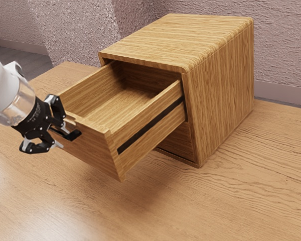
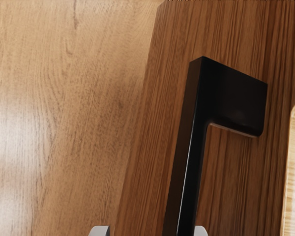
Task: Pull the drawer handle with one arm to open the drawer
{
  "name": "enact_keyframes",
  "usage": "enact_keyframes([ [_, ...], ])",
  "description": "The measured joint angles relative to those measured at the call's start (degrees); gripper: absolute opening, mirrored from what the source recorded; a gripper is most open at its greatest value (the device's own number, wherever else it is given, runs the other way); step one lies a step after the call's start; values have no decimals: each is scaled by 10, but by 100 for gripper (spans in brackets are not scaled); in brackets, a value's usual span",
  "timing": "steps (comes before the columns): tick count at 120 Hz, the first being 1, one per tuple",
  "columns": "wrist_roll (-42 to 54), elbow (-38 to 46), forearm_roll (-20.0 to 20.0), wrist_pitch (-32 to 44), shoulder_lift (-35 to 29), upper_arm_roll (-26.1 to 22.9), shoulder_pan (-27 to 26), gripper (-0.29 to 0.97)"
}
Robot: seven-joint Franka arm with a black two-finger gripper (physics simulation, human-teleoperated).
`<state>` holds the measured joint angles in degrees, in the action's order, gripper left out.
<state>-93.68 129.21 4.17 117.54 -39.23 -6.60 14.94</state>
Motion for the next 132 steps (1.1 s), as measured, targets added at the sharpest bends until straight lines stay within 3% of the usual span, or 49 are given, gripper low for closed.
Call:
enact_keyframes([
  [53,3,0,7,0,-20,1,-3,12],
  [64,4,-50,22,-12,-10,1,-7,12],
  [75,5,-180,28,-67,51,3,-8,14],
  [85,5,-390,13,-180,170,21,-18,31],
  [94,1,-477,-3,-279,211,32,-47,42],
  [110,-5,-433,-22,-364,195,89,-116,54],
  [132,-10,-387,-34,-405,192,89,-136,62],
])
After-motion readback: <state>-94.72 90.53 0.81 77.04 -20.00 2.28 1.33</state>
